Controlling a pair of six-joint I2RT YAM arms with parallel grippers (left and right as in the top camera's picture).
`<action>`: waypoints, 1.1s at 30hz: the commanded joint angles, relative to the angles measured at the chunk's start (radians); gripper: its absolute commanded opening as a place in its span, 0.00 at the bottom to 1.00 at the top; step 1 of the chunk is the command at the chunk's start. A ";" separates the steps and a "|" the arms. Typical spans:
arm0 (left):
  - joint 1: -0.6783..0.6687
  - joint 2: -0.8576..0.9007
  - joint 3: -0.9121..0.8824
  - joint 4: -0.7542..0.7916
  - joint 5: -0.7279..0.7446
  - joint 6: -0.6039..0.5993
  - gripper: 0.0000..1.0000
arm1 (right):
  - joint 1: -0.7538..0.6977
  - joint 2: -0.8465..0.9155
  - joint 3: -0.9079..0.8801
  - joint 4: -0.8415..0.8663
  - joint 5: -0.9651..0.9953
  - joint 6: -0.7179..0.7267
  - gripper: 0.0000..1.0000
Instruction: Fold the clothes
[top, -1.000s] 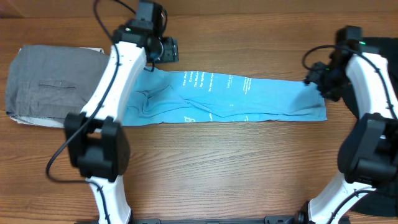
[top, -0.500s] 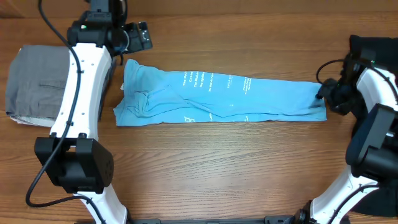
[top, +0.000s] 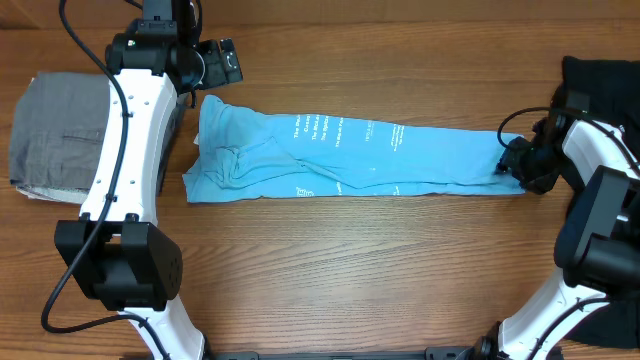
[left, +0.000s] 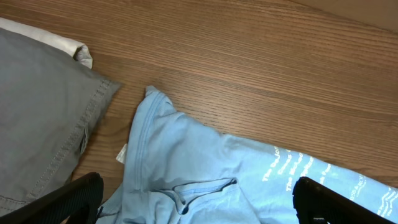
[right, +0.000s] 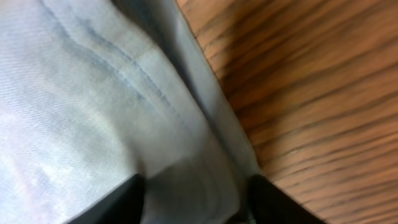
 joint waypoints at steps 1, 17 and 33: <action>-0.002 0.011 0.003 0.001 -0.006 -0.009 1.00 | 0.008 0.028 -0.050 0.050 0.008 -0.016 0.43; -0.002 0.011 0.003 0.001 -0.006 -0.009 1.00 | -0.081 0.028 0.186 -0.104 0.010 -0.023 0.04; -0.002 0.011 0.003 0.001 -0.006 -0.009 1.00 | 0.102 -0.021 0.521 -0.426 -0.158 -0.023 0.04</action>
